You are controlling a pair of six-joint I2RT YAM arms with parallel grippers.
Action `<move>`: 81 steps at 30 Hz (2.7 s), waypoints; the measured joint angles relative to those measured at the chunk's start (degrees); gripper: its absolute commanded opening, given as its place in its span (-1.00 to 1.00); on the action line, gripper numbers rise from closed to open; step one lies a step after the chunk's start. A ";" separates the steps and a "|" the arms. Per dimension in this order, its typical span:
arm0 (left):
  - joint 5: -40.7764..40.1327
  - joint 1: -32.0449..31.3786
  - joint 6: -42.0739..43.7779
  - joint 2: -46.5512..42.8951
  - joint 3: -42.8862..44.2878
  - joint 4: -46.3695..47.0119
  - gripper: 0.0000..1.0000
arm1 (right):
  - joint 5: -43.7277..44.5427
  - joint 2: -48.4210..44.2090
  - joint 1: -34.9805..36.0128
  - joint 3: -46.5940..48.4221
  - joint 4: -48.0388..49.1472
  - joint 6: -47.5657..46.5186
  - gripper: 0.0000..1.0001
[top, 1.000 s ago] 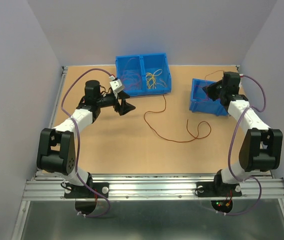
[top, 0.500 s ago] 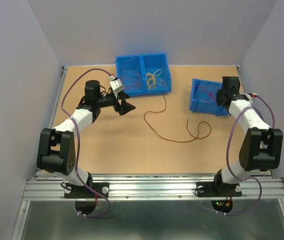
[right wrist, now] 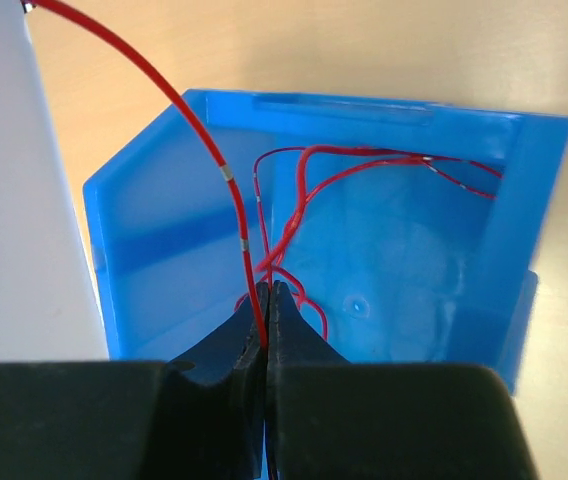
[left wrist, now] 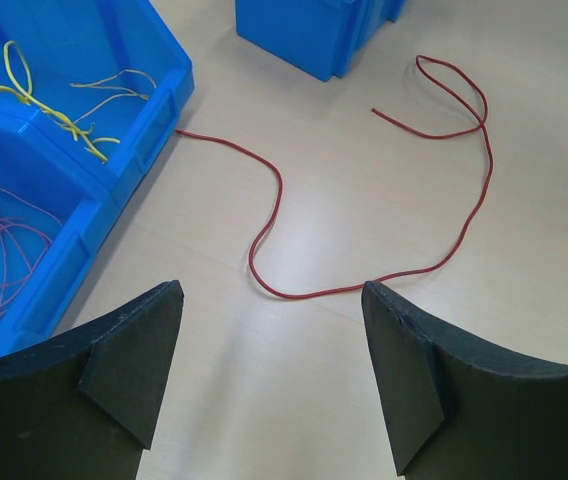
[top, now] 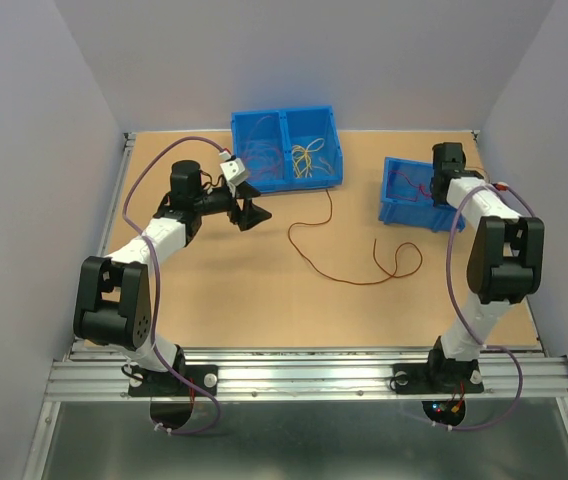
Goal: Untangle the cables
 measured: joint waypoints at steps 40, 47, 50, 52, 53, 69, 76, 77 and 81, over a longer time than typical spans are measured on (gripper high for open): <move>-3.89 -4.35 3.43 -0.76 0.00 -1.64 0.67 | -31.10 -8.11 3.28 7.89 2.84 -46.42 0.30; -5.73 -4.83 4.59 -1.29 0.00 -2.21 0.72 | -42.16 -16.68 23.93 -8.17 10.14 -60.78 0.47; -7.85 -5.29 4.94 -1.31 0.00 -2.54 0.78 | -40.00 -19.41 27.47 -13.14 9.86 -63.30 0.68; -9.22 -5.77 5.20 -1.31 0.00 -2.89 0.82 | -34.23 -22.84 26.51 -17.20 9.42 -63.12 1.00; -10.08 -6.10 5.35 -1.31 0.00 -3.19 0.84 | -30.86 -24.98 25.97 -19.34 9.14 -62.73 1.00; -23.43 -13.97 9.09 1.86 0.37 -5.62 0.98 | -10.49 -30.45 24.76 -27.23 8.87 -60.22 1.00; -27.69 -15.17 9.66 9.03 4.55 -9.90 0.98 | -7.08 -30.05 24.79 -32.30 8.46 -57.22 1.00; -28.22 -15.17 9.68 10.08 5.57 -10.71 0.98 | -6.73 -29.22 24.76 -32.30 8.63 -56.54 1.00; -30.34 -15.17 9.68 14.25 9.09 -12.83 0.98 | -6.71 -23.21 24.76 -32.26 9.16 -55.28 1.00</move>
